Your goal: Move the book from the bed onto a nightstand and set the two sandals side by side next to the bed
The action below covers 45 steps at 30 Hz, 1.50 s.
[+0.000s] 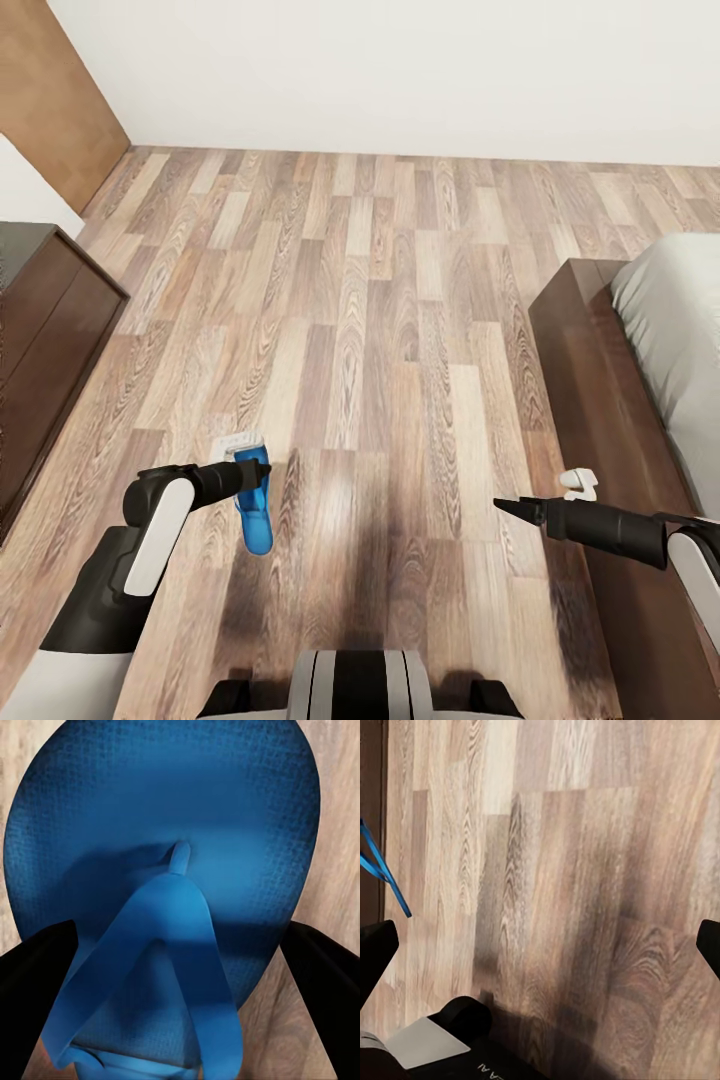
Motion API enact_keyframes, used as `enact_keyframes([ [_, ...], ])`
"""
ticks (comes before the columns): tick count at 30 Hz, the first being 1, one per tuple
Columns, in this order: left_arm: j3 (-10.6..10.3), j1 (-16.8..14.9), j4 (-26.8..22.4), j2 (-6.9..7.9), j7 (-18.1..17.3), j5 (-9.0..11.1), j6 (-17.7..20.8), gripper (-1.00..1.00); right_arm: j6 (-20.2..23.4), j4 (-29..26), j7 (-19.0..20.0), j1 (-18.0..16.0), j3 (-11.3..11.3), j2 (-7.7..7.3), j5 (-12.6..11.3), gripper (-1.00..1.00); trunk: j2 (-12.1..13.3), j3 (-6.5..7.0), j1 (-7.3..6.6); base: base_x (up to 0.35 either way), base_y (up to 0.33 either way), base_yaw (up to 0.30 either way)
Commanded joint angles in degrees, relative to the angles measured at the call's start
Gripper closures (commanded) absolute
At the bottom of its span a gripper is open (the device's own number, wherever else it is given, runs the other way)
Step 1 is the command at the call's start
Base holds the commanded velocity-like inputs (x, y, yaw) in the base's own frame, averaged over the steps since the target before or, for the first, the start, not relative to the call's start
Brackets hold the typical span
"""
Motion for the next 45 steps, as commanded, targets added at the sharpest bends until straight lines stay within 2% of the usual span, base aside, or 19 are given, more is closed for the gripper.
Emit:
enact_keyframes([
  [1,-0.06,-0.02,-0.06,0.06,0.51,0.65,0.12,1.0,0.23,-0.01,0.33,-0.03,-0.07,0.0,0.2,-1.0,-0.01,0.07,-0.02,-0.187,0.0,0.0],
  [15,0.05,0.02,-0.32,0.14,0.25,1.03,0.06,1.0,0.22,-0.01,0.4,-0.01,-0.28,0.0,0.2,-1.0,-0.01,1.4,-0.02,-0.222,0.0,0.0],
  [45,0.0,0.02,-0.44,-0.22,0.44,1.15,0.03,1.0,-0.54,-0.01,0.43,-0.01,-0.46,0.0,0.2,-1.0,-0.01,4.25,-0.02,-0.019,0.0,0.0],
])
